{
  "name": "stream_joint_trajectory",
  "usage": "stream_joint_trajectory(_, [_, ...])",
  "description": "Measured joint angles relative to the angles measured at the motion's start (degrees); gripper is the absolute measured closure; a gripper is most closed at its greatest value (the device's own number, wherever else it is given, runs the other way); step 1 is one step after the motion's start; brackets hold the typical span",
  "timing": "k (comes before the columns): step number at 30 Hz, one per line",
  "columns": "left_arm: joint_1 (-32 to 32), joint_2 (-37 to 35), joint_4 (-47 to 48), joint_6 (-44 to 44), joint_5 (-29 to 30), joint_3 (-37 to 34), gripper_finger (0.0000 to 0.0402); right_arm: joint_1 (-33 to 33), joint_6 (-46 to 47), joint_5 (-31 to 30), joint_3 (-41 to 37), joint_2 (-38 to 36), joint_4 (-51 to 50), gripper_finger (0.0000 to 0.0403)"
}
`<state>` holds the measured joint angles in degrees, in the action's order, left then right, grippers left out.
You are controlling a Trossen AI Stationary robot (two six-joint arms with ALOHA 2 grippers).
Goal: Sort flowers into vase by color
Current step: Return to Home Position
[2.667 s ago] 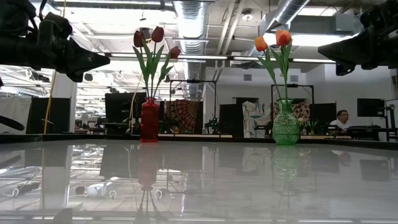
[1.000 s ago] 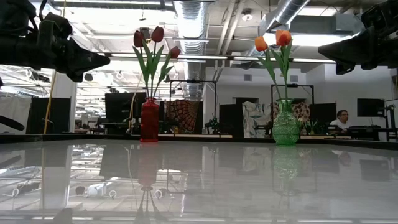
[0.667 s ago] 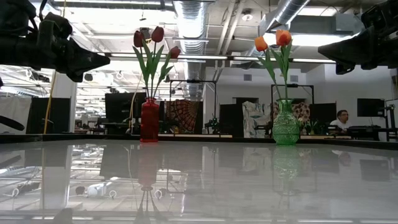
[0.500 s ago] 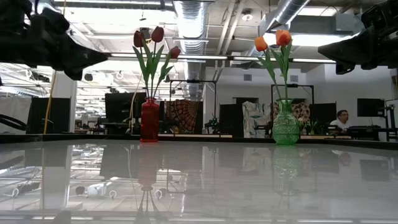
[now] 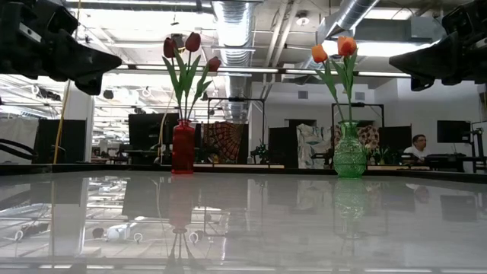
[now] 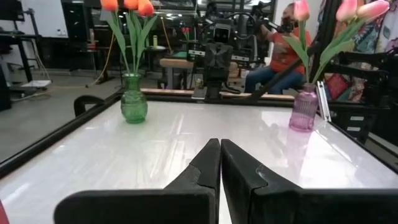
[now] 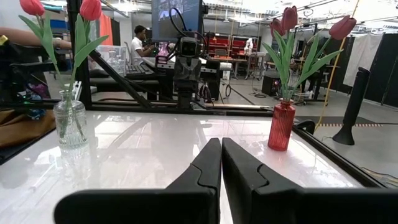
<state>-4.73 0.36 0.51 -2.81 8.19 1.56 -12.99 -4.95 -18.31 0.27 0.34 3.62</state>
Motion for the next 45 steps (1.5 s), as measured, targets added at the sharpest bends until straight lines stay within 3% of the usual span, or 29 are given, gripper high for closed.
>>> stream_joint_trajectory(10, [0.7, -0.3, 0.1, 0.0, 0.0, 0.1, 0.0401, 0.0, 0.0, 0.0, 0.0, 0.0, 0.0, 0.036])
stream_joint_trajectory(20, [6.5, -0.3, 0.2, 0.0, 0.2, 0.1, 0.0401, 0.0, 0.0, 0.0, 0.0, 0.0, 0.0, 0.036])
stream_joint_trajectory(45, [6.6, -0.3, 0.2, 0.0, 0.2, 0.2, 0.0402, 0.0, 0.0, 0.0, 0.0, 0.0, 0.0, 0.036])
